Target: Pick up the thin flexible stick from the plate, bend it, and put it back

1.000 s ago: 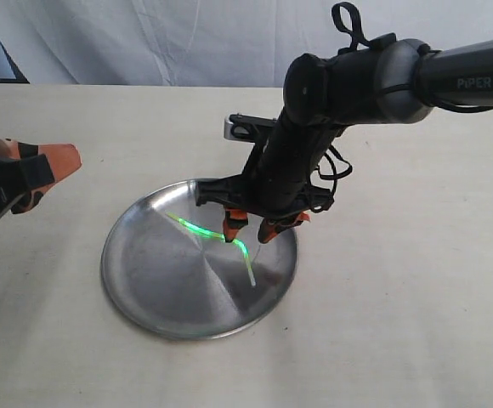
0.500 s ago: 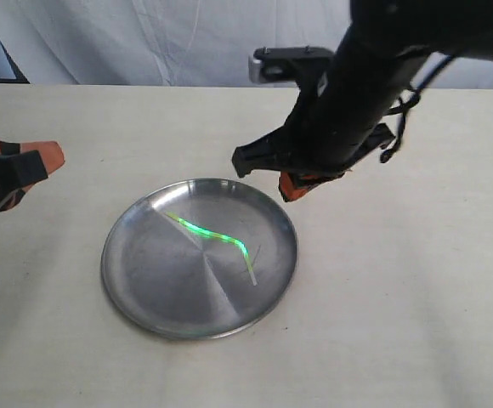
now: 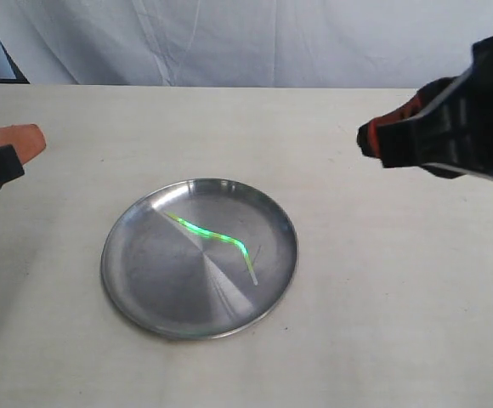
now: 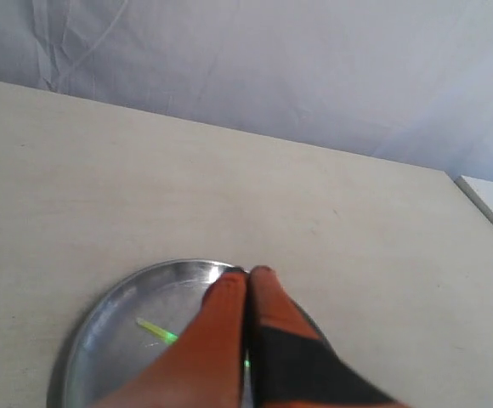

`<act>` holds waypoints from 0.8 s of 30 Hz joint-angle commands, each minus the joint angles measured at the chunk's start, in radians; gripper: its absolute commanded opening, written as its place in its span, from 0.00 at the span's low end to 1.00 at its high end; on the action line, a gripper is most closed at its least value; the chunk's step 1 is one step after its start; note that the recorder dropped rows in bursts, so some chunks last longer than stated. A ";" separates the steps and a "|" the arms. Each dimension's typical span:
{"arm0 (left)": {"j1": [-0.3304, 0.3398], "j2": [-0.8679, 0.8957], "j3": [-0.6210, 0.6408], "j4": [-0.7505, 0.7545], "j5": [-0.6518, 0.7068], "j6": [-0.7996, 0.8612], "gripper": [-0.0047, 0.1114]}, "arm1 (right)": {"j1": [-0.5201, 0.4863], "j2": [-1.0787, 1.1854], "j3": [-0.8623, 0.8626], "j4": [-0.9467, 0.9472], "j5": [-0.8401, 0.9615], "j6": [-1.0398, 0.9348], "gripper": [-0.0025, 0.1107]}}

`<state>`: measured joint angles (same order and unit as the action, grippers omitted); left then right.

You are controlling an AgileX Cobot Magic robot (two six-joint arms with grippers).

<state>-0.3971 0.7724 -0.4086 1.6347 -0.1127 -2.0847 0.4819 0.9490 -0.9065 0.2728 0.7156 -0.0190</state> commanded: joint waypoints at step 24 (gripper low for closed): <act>-0.002 -0.007 0.006 0.007 0.003 0.002 0.04 | -0.520 -0.833 0.728 -0.116 -0.406 -0.035 0.02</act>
<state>-0.3971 0.7724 -0.4086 1.6383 -0.1147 -2.0847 -0.0327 0.1557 -0.2608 0.1831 0.3327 -0.0472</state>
